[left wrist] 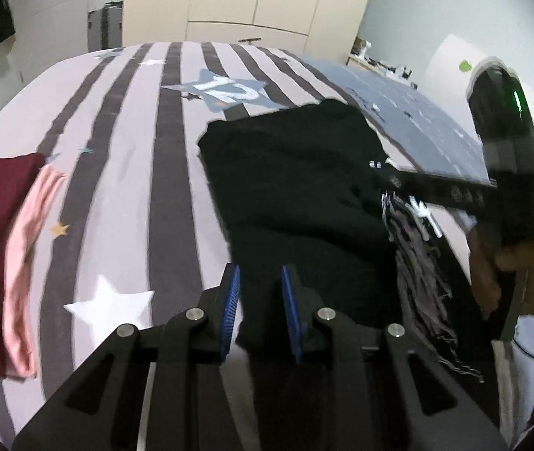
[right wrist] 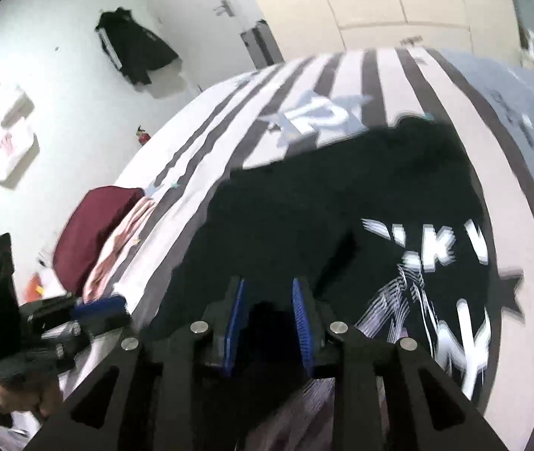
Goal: Fold clothes
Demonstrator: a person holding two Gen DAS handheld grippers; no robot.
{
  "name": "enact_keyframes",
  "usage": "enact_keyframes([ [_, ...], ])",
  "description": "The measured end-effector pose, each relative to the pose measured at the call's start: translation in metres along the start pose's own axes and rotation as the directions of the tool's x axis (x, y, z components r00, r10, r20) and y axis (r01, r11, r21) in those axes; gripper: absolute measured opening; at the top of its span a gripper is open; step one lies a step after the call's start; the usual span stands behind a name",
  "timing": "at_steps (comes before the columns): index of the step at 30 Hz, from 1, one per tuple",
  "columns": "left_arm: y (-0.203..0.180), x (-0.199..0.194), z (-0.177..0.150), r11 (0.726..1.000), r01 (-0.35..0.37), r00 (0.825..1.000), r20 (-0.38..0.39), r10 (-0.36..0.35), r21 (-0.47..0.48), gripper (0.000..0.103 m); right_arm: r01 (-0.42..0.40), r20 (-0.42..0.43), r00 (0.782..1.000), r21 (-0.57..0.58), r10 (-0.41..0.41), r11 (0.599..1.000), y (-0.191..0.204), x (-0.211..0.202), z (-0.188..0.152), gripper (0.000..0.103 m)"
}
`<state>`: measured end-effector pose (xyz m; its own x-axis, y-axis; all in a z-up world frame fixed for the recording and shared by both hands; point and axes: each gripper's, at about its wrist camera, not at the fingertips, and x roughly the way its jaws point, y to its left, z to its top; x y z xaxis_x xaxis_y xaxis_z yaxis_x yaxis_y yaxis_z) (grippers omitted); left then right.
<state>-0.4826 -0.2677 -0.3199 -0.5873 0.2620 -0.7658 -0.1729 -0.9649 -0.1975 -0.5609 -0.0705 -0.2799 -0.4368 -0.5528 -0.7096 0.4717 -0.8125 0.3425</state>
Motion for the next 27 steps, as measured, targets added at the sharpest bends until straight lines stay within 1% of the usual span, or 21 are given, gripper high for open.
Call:
enact_keyframes([
  [2, 0.001, 0.009, -0.012, 1.000, -0.010, 0.999, -0.033, 0.010, 0.008, 0.021, 0.003, -0.010, 1.000, -0.037, -0.004, 0.999, 0.005, 0.015, 0.008, 0.024],
  [3, 0.000, 0.012, -0.018, 1.000, -0.017, 0.999, -0.042, 0.018, 0.014, 0.021, 0.013, -0.036, 0.999, -0.056, -0.016, 0.998, 0.005, 0.026, 0.010, 0.024],
  [5, -0.004, 0.012, -0.029, 0.999, -0.029, 0.999, -0.037, 0.030, 0.020, 0.021, 0.037, -0.058, 0.997, -0.064, -0.041, 0.997, -0.005, 0.039, 0.010, 0.024],
  [8, -0.006, 0.010, -0.035, 0.999, -0.031, 0.999, -0.035, 0.032, 0.007, 0.021, 0.071, -0.092, 0.993, -0.077, -0.078, 0.994, -0.019, 0.059, 0.009, 0.010],
  [9, -0.006, 0.010, -0.035, 1.000, -0.029, 0.999, -0.036, 0.029, 0.003, 0.021, 0.082, -0.101, 0.991, -0.078, -0.090, 0.994, -0.024, 0.064, 0.010, 0.007],
  [11, -0.006, 0.010, -0.035, 1.000, -0.023, 0.999, -0.037, 0.023, -0.004, 0.021, 0.090, -0.090, 0.992, -0.034, -0.093, 0.995, -0.036, 0.063, 0.016, 0.000],
  [14, -0.006, 0.006, -0.033, 1.000, -0.015, 0.999, -0.051, 0.015, 0.004, 0.021, 0.080, -0.071, 0.995, 0.070, -0.075, 0.994, -0.056, 0.056, 0.022, 0.000],
  [17, 0.000, -0.004, -0.020, 1.000, -0.005, 0.999, -0.036, 0.005, -0.019, 0.021, 0.087, -0.068, 0.994, 0.070, -0.082, 0.994, -0.060, 0.047, 0.019, 0.000],
  [18, 0.003, -0.007, -0.014, 0.999, -0.004, 1.000, -0.014, 0.004, -0.033, 0.021, 0.089, -0.066, 0.994, 0.070, -0.084, 0.994, -0.062, 0.043, 0.017, 0.000],
  [19, 0.005, -0.009, -0.005, 0.999, -0.005, 1.000, 0.010, 0.005, -0.043, 0.021, 0.090, -0.052, 0.995, 0.073, -0.086, 0.993, -0.063, 0.034, 0.015, 0.004],
  [20, 0.006, -0.008, 0.003, 0.999, -0.005, 1.000, 0.026, 0.006, -0.045, 0.021, 0.091, -0.039, 0.995, 0.077, -0.088, 0.993, -0.064, 0.025, 0.014, 0.005],
  [22, 0.007, -0.001, 0.023, 0.999, -0.007, 0.998, 0.059, 0.009, -0.039, 0.021, 0.107, -0.018, 0.994, 0.091, -0.105, 0.990, -0.068, 0.008, 0.008, 0.009],
  [24, 0.004, 0.012, 0.040, 1.000, -0.020, 0.997, 0.072, 0.020, -0.006, 0.021, 0.141, -0.001, 0.990, 0.097, -0.141, 0.985, -0.076, -0.009, 0.002, 0.012],
  [26, 0.001, 0.032, 0.053, 0.999, -0.030, 0.998, 0.062, 0.029, 0.021, 0.021, 0.170, 0.004, 0.985, 0.108, -0.172, 0.979, -0.085, -0.020, -0.005, 0.019],
  [27, 0.001, 0.044, 0.056, 0.999, -0.039, 0.998, 0.046, 0.038, 0.029, 0.021, 0.185, 0.000, 0.982, 0.117, -0.187, 0.976, -0.092, -0.025, -0.009, 0.021],
])
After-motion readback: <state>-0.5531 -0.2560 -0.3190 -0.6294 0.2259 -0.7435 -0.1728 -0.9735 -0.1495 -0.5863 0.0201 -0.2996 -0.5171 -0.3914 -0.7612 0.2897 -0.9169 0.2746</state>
